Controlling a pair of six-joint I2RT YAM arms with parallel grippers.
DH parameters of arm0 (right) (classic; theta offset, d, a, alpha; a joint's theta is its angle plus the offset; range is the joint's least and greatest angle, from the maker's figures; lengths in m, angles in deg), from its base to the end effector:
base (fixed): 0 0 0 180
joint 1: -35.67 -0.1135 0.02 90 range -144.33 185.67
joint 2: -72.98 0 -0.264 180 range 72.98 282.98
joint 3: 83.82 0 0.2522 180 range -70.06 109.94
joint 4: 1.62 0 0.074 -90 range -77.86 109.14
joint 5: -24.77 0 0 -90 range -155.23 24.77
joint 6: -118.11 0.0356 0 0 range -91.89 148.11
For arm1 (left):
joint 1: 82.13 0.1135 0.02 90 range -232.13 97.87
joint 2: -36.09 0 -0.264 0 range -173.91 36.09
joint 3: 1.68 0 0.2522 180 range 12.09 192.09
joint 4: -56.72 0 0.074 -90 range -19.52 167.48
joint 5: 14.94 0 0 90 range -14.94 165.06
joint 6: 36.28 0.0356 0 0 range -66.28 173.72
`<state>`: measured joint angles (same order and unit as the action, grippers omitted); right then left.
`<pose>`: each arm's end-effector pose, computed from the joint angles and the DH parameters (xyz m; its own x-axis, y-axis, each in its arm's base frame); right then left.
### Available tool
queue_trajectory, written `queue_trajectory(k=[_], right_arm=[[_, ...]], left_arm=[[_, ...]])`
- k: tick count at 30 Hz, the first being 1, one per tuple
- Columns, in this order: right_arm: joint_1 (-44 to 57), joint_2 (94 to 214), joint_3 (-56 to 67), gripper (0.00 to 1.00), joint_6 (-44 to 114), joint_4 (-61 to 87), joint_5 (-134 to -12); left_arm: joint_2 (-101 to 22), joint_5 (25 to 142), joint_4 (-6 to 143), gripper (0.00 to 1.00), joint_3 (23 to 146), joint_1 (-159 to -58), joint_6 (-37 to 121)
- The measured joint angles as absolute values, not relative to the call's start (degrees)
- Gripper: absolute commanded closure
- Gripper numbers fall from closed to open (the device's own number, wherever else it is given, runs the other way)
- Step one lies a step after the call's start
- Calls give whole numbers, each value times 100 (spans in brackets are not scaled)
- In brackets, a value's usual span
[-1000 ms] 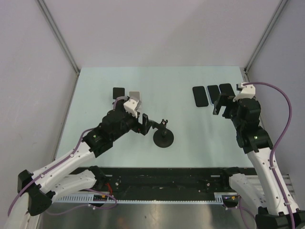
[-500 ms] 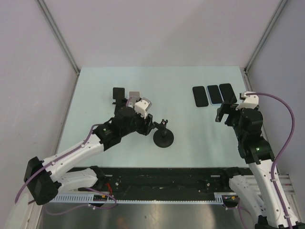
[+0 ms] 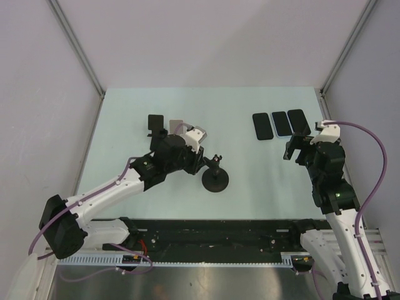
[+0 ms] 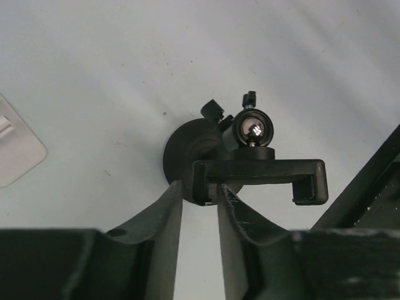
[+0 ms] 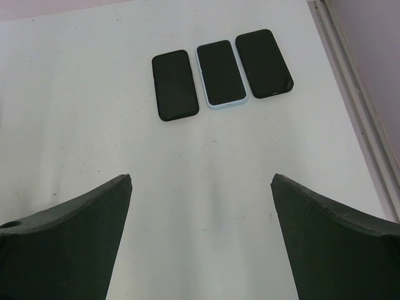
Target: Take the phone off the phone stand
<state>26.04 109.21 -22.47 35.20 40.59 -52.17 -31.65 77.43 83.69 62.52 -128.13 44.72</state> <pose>0.1387 0.0154 0.3447 -0.2813 0.0742 -0.9567 0.0854 0.9950 0.0521 0.1838 -0.1924 0.2866 -0.4646 0.2561 -0.8476 0.6791 0.7173 -0.1555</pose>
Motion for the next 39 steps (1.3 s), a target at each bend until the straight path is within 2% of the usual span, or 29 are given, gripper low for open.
queue_trajectory(k=[1, 3, 4, 10, 16, 28, 39], right_arm=[[2608, 10919, -2247, 0, 3520, 4061, -5219], [2617, 10919, -2247, 0, 3520, 4059, -5223], [2621, 10919, -2247, 1, 3520, 4061, -5228], [2659, 10919, -2247, 0, 3520, 4059, -5262], [2680, 10906, -2249, 0, 3518, 4061, -5271], [2680, 10864, -2284, 0, 3520, 4061, -5319], [2689, 10829, -2313, 0, 3520, 4061, -5328]], left_arm=[[-3187, 7776, 8372, 83, 6256, -12813, 4466], [-3220, 7830, 8385, 91, 6267, -12815, 4479], [-3229, 7839, 8393, 100, 6278, -12817, 4464], [-3362, 7588, 8512, 100, 6490, -12830, 4459], [-3797, 6759, 8643, 100, 6982, -12809, 4385], [-4610, 5581, 8173, 100, 7402, -11901, 3696], [-5327, 4657, 7904, 100, 7900, -11858, 3043]])
